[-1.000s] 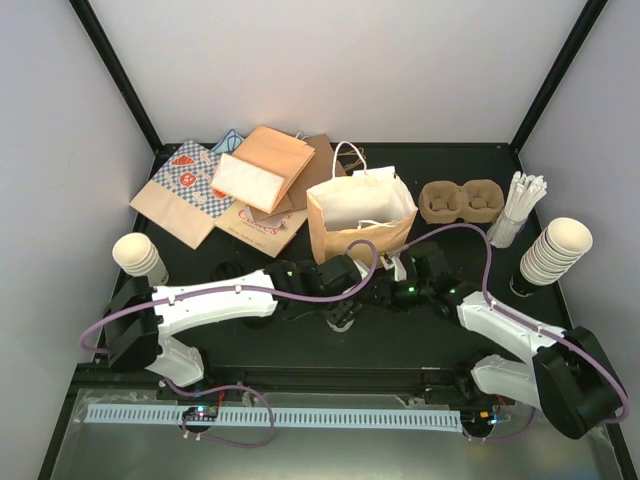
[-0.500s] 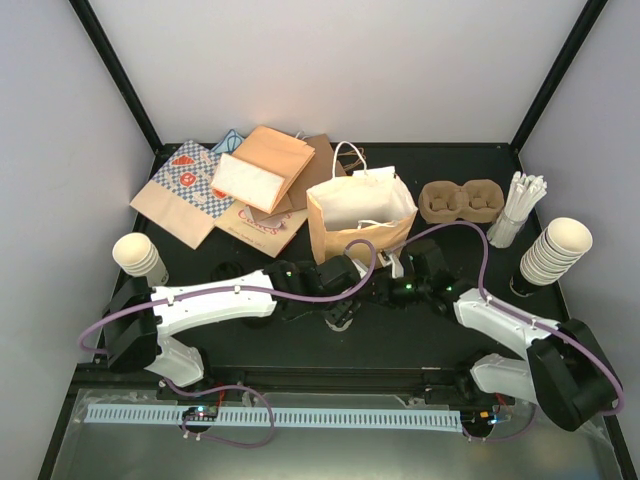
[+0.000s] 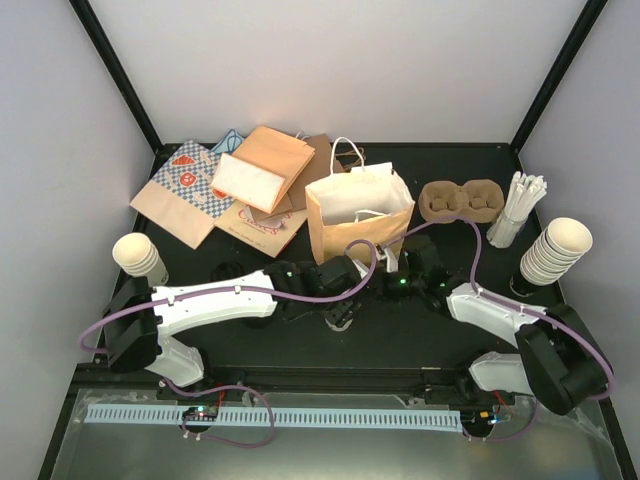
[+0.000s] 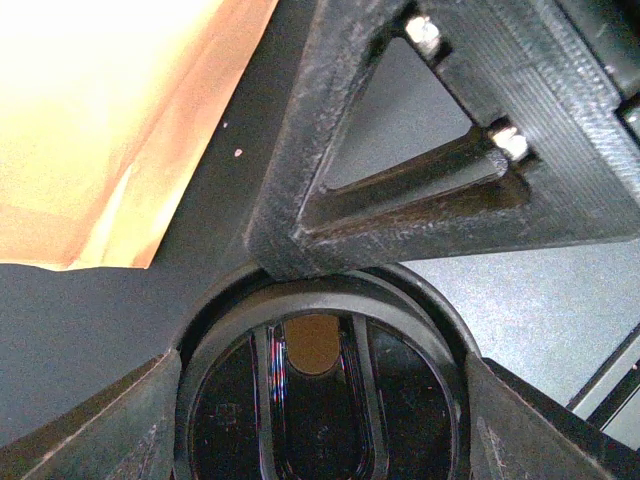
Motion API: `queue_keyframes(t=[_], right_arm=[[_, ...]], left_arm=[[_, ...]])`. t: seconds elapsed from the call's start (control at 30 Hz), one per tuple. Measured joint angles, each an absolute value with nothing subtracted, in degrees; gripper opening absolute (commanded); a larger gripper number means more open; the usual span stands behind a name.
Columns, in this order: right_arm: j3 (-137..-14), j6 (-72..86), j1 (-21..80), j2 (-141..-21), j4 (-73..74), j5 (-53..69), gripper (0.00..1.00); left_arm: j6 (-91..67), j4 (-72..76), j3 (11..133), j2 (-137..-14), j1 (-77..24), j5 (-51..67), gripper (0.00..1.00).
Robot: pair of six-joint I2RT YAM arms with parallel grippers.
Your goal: Pack the takeout coffee
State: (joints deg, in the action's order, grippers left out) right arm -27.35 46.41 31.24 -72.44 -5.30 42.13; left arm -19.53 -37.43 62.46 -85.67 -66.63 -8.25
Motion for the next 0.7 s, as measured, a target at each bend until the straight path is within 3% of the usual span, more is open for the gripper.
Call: queue_keyframes(t=[0.4,0.7], right_arm=[[-24.60,47.94,33.17,-72.23,-12.56,38.89,0.30],[-25.93,43.77,34.48,-62.39,2.39,29.30,0.34]], left_arm=[[-20.16,-37.52,62.61,-85.89,-66.89,-8.78,0.58],[-20.36,-36.97,64.27,-87.13,-68.29,-8.69,0.60]])
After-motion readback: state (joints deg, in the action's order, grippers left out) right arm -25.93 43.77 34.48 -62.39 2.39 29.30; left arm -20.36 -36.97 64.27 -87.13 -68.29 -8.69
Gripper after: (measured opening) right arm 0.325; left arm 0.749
